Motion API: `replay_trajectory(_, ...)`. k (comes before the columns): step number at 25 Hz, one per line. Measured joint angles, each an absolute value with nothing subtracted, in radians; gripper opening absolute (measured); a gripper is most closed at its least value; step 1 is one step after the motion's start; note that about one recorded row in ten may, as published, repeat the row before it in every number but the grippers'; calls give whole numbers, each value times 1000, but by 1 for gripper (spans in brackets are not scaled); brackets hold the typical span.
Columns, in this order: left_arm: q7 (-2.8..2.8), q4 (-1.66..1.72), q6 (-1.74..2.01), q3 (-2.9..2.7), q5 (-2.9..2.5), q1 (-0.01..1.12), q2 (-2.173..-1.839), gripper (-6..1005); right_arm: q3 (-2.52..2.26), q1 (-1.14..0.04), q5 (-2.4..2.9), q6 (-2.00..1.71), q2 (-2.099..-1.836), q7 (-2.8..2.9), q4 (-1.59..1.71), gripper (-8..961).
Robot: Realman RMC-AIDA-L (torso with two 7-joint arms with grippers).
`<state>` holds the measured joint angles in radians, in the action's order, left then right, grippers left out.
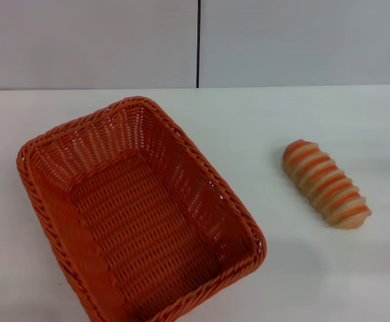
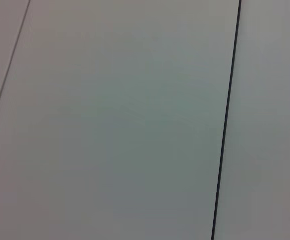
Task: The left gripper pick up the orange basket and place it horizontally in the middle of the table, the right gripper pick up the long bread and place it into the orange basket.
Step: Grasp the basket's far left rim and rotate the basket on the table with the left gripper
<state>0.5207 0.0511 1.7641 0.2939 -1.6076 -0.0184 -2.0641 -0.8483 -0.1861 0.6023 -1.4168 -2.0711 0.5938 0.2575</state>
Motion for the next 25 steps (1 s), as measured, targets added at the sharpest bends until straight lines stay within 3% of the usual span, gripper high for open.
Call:
replay_trajectory(15, 531, 89, 1767, 224, -1608, 2, -2059, 605, -845, -206, 598, -1365, -2071, 593, 267, 652)
replay_trajectory(25, 1011, 568, 1764, -14, -1608, 82, -2059, 605, -823, -209, 598, -1355, -2069, 592, 270, 652)
